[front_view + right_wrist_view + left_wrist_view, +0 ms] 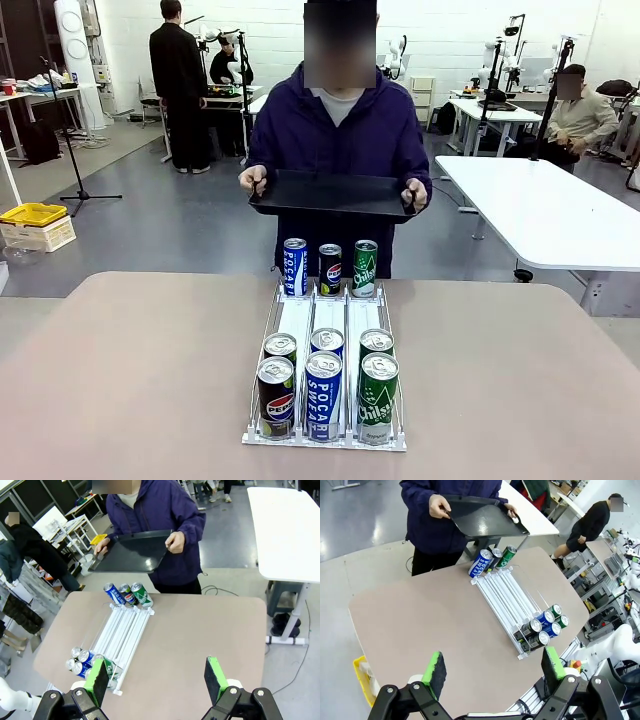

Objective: Retrieve and hand over the desired beverage to the person.
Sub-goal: Pick up a can of the same type that the person held from the Automatic Can Dispenser.

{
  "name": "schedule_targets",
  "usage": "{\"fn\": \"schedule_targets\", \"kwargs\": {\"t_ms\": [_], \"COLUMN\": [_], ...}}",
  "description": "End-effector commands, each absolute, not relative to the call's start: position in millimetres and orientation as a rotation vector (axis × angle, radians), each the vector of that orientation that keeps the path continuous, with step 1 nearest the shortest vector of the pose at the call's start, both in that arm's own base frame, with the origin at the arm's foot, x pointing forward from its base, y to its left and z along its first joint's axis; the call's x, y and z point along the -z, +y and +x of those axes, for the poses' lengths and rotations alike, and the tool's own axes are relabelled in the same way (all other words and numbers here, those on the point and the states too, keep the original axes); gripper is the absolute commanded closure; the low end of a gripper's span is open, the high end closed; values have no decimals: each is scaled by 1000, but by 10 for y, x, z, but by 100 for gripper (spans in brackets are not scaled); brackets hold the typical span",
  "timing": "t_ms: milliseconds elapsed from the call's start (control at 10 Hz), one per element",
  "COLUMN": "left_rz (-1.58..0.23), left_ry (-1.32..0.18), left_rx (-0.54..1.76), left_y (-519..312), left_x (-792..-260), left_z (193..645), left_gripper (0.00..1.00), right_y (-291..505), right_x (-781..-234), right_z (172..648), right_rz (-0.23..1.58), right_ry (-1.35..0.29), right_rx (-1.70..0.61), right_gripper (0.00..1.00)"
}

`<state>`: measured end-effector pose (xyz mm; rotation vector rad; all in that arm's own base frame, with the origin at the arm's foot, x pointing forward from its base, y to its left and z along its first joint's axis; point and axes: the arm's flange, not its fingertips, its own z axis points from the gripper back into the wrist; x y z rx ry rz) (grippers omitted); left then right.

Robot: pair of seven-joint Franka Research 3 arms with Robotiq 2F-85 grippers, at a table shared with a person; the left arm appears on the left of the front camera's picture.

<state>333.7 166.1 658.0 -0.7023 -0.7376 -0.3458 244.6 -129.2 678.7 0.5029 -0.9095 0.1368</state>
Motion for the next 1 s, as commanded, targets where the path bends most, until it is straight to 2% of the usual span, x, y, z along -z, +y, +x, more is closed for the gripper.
{"fn": "schedule_targets", "kwargs": {"t_ms": [0, 900], "left_rz": [-707, -707], "left_ry": [-750, -750], "left_rx": [366, 366], "left_y": [1674, 1674], "left_x": [-6593, -6593], "left_z": [3340, 3340], "left_gripper": [0, 0], "right_y": [-1300, -1300], "right_x": [-6784, -6784], "right_z": [2481, 2481], "right_rz": [517, 517], "right_ry": [-919, -919], "right_rx": [-142, -142], "right_gripper": [0, 0]}}
